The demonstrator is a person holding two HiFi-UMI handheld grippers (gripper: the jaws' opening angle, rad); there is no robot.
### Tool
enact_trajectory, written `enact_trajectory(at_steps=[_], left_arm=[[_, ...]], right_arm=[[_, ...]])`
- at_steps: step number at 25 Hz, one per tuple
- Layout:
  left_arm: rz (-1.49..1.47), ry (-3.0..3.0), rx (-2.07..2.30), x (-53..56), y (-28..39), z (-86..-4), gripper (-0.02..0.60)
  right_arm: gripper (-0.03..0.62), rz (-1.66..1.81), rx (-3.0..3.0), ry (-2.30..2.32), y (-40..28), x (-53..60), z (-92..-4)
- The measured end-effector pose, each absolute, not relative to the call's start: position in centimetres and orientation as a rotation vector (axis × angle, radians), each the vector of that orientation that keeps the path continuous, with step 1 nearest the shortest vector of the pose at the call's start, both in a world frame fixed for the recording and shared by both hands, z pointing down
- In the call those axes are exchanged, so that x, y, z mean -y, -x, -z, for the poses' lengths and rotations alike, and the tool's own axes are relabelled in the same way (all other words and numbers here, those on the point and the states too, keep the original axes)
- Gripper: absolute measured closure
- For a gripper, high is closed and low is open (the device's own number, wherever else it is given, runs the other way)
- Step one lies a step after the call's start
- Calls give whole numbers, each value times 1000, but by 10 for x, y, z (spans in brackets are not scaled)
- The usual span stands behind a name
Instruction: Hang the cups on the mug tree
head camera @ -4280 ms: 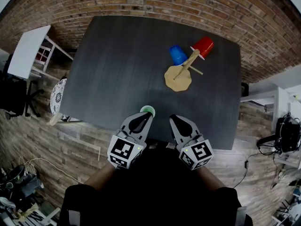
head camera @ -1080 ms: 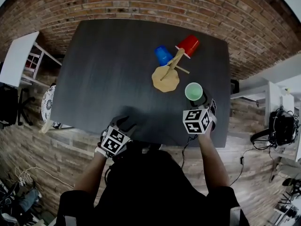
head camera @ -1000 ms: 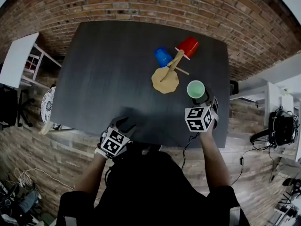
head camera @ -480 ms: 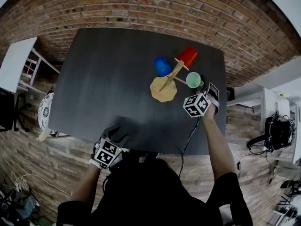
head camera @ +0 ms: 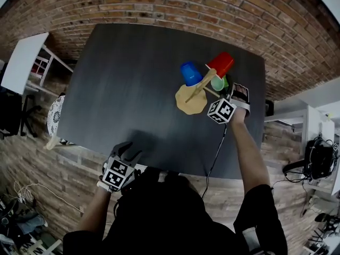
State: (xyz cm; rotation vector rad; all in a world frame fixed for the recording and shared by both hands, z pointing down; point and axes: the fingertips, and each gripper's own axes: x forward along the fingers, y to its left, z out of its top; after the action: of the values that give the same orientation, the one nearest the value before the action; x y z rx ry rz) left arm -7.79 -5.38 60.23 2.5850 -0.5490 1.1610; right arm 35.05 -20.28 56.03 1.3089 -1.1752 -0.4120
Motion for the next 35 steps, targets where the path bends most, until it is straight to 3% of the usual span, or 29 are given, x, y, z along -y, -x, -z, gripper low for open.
enact_trajectory(at_steps=[12, 35], left_arm=[[-1167, -2542, 620, 34, 67, -600, 376], [-1117, -2568, 642, 16, 62, -591, 376]], right_arm=[[304, 648, 1208, -1150, -301, 213, -574], [304, 682, 1309, -1074, -257, 188, -577]])
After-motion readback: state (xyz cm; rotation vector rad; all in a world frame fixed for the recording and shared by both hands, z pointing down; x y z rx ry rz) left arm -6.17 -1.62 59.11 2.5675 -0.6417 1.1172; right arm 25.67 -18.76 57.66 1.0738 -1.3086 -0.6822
